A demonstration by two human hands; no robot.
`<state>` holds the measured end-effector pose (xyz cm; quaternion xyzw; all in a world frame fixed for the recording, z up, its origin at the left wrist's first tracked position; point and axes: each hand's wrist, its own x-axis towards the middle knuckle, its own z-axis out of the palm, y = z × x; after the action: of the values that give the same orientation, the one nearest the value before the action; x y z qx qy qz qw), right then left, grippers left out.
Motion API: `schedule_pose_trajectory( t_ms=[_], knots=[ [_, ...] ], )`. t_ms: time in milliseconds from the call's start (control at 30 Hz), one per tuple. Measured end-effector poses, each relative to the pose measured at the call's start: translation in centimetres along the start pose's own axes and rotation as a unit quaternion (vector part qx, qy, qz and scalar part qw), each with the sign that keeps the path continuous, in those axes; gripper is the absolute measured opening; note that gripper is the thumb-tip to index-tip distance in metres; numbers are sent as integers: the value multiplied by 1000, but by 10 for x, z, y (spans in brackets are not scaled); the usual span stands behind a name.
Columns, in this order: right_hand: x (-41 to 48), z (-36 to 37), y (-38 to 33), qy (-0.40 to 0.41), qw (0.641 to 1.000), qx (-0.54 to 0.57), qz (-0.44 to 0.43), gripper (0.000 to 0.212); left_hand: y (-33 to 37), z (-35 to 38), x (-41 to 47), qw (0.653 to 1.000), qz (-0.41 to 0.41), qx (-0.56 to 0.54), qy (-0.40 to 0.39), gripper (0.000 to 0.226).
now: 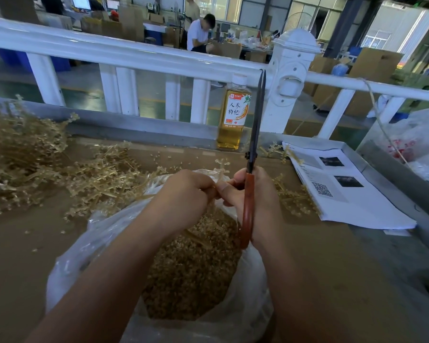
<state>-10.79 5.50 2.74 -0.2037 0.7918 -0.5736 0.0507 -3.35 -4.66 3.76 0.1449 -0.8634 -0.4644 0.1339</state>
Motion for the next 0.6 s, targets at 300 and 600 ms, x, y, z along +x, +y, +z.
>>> schedule_pose_trajectory(
  t_ms=[300, 600],
  knots=[
    [-12, -9, -3, -187, 970, 140, 67, 56, -7, -13, 6, 983, -33, -134, 124, 33],
    [-14, -7, -7, -211, 973, 73, 60, 31, -8, -10, 10, 974, -6, -117, 191, 35]
  ],
)
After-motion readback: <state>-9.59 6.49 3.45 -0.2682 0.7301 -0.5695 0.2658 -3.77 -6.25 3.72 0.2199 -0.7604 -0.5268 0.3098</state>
